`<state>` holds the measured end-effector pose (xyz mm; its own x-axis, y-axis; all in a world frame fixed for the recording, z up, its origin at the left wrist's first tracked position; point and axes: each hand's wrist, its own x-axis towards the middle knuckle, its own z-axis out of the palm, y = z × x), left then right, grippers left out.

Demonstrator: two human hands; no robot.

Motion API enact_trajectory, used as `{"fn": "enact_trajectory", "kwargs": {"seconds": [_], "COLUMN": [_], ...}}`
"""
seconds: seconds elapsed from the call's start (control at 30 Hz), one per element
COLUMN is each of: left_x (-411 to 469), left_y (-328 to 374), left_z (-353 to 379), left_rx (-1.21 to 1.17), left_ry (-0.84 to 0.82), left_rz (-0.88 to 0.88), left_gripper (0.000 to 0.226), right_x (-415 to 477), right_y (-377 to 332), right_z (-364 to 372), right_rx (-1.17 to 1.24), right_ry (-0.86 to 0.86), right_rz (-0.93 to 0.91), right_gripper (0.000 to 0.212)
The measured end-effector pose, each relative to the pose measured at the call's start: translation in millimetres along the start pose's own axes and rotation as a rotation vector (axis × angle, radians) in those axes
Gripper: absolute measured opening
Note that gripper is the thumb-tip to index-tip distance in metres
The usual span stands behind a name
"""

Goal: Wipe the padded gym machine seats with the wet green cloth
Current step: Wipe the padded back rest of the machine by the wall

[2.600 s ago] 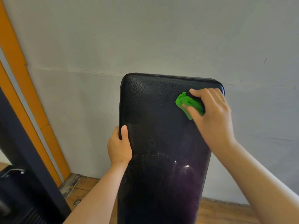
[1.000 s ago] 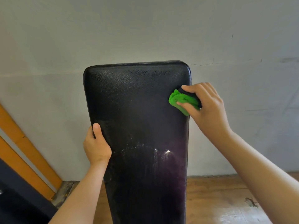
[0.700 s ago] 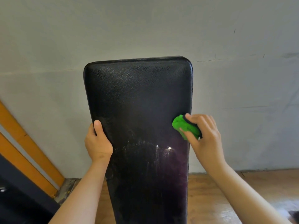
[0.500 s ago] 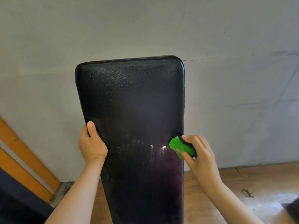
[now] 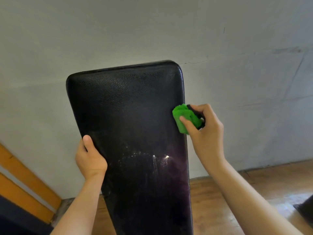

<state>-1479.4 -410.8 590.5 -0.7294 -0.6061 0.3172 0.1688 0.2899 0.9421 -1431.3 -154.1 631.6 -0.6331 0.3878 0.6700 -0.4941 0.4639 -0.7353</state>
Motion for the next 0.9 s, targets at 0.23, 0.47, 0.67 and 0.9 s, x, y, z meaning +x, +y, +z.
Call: {"fn": "enact_trajectory", "kwargs": {"seconds": [0.23, 0.47, 0.67, 0.9], "left_x": [-1, -2, -1, -2], "left_y": [1, 1, -1, 1], "left_z": [0, -2, 0, 1], "left_rx": [0.017, 0.001, -0.018, -0.018], "left_ry": [0.014, -0.006, -0.008, 0.003], "left_rz": [0.060, 0.051, 0.057, 0.070], "left_gripper": [0.043, 0.043, 0.044, 0.044], "right_x": [-87, -99, -67, -48], "right_y": [35, 32, 5, -12], "right_z": [-5, -12, -7, -1], "right_rx": [-0.081, -0.097, 0.004, 0.079], "right_ry": [-0.092, -0.141, -0.094, -0.059], "right_rz": [0.159, 0.369, 0.427, 0.407], "right_gripper": [0.025, 0.027, 0.023, 0.017]}}
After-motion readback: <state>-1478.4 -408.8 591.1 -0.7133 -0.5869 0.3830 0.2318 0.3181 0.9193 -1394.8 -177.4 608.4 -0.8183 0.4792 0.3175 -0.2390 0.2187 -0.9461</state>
